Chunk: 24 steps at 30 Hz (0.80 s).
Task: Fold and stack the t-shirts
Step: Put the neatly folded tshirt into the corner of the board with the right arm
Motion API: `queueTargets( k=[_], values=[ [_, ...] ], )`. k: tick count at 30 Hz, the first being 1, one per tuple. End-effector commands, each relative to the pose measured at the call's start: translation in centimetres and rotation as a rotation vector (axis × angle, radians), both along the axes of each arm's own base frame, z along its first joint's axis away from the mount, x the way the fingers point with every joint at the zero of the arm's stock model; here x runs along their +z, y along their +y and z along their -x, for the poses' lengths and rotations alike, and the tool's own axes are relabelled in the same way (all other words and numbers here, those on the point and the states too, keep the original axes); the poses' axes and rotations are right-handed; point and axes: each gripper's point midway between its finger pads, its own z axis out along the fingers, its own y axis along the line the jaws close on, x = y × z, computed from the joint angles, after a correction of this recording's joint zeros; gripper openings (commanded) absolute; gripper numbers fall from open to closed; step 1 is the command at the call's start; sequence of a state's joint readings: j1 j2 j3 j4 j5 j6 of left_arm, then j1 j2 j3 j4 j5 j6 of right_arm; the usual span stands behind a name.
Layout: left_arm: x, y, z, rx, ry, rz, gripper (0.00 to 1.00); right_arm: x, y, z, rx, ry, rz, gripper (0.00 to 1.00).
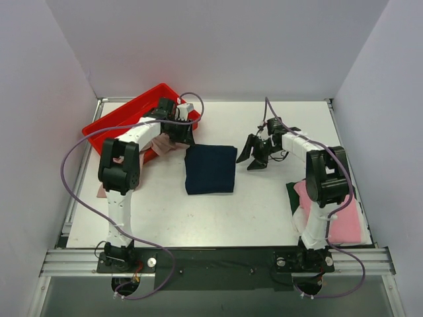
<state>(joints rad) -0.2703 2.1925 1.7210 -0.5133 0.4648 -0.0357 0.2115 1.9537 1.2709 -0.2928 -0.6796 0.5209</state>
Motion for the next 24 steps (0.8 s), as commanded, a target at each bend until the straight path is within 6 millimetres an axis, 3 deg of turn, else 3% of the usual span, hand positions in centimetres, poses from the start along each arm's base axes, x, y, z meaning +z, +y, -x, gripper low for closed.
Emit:
queueTargets(
  k=[1, 5, 6, 7, 9, 15, 16, 18, 21, 24],
  values=[
    [6.7, 0.3, -1.6, 0.004, -0.163, 0.021, 0.51, 1.9, 0.7, -0.1, 0.004, -0.030, 0.015, 0.56],
    [7.8, 0.0, -0.2, -0.010, -0.178, -0.005, 0.53, -0.5, 2.4, -0.5, -0.009, 0.003, -0.026, 0.59],
    [7.3, 0.1, 0.6, -0.039, -0.176, -0.030, 0.54, -0.5, 2.8, -0.7, -0.012, 0.002, -0.046, 0.59],
    [8.2, 0.0, 1.2, -0.049, -0.192, -0.033, 0.54, -1.3, 3.0, -0.7, -0.011, 0.017, -0.047, 0.59],
    [8.2, -0.3, 3.0, -0.073, -0.183, -0.035, 0.54, -2.2, 3.6, -0.8, -0.007, 0.026, -0.074, 0.60],
    [3.2, -1.4, 8.8, -0.153, -0.052, 0.002, 0.54, -4.1, 5.6, -1.1, 0.009, 0.043, -0.134, 0.55],
    [2.8, -1.7, 9.3, -0.169, -0.037, 0.024, 0.55, -3.9, 5.8, -1.4, -0.002, 0.039, -0.157, 0.50],
    [1.7, -2.3, 10.3, -0.190, -0.013, 0.055, 0.57, -4.0, 6.1, -2.0, -0.004, 0.021, -0.174, 0.28],
    [0.9, -1.7, 9.6, -0.164, 0.003, 0.021, 0.57, -3.5, 6.3, -2.3, 0.016, 0.003, -0.185, 0.01],
    [2.4, -1.4, 8.5, -0.163, -0.036, 0.017, 0.58, -2.9, 5.9, -2.0, 0.052, -0.013, -0.161, 0.00]
  ],
)
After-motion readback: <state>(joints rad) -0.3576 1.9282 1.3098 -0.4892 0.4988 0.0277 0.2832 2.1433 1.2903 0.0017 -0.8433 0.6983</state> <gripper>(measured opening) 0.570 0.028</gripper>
